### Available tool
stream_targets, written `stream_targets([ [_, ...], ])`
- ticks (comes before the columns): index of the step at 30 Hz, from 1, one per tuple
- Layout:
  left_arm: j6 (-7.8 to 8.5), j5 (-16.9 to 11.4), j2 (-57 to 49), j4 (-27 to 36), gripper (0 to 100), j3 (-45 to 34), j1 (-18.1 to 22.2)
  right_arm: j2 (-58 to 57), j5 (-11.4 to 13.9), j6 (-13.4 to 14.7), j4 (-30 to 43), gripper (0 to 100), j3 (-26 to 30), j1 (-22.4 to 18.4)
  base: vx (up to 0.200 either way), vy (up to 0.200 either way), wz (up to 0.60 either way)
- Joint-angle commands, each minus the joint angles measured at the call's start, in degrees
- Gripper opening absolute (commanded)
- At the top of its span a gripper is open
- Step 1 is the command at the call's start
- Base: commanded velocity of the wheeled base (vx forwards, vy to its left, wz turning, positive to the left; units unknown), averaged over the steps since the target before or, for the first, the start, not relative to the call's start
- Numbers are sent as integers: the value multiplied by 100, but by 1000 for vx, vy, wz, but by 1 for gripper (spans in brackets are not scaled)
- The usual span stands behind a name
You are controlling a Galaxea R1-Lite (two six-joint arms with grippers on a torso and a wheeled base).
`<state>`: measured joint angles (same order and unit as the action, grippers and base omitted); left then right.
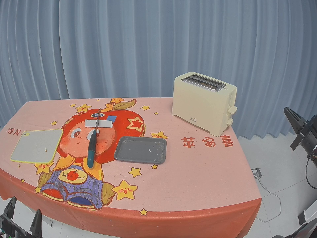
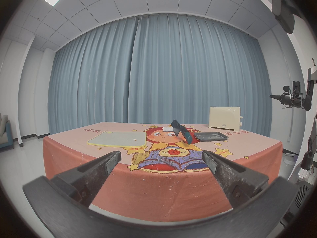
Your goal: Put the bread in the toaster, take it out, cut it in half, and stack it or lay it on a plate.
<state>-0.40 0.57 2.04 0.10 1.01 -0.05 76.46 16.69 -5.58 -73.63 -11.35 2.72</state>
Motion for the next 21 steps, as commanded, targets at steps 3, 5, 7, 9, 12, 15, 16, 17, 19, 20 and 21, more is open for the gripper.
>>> stream_targets([
  [3, -4, 4, -1, -1, 100, -101, -4, 9, 10, -22, -2, 0, 10, 1, 0, 0, 0],
  [5, -4, 4, -1, -1, 100, -101, -4, 9, 10, -22, -2, 0, 19, 1, 0, 0, 0],
  [7, -4, 4, -1, -1, 100, -101, -4, 1, 10, -22, -2, 0, 19, 1, 0, 0, 0],
  [9, -4, 4, -1, -1, 100, -101, -4, 9, 10, -22, -2, 0, 10, 1, 0, 0, 0],
  [12, -4, 4, -1, -1, 100, -101, -4, 9, 10, -22, -2, 0, 36, 1, 0, 0, 0],
  [15, -4, 4, -1, -1, 100, -101, -4, 18, 19, -13, -2, 0, 28, -8, 0, 0, 0],
  [16, -4, 4, -1, -1, 100, -101, -4, 27, 19, -22, -2, 0, 28, 1, 0, 0, 0],
  [17, -4, 4, -1, -1, 100, -101, -4, 36, 19, -22, -2, 0, 28, 9, 0, 0, 0],
  [19, -4, 4, -1, -1, 100, -101, -4, 9, 10, -4, -2, 0, 36, 150, 0, 0, 0],
  [20, -4, 4, -1, -1, 100, -101, -4, 1, -8, 31, -2, 0, 36, 238, 0, 0, 0],
  [21, -4, 4, -1, -1, 100, -101, -4, -8, -17, 49, -2, 0, 28, 264, 0, 0, 0],
])
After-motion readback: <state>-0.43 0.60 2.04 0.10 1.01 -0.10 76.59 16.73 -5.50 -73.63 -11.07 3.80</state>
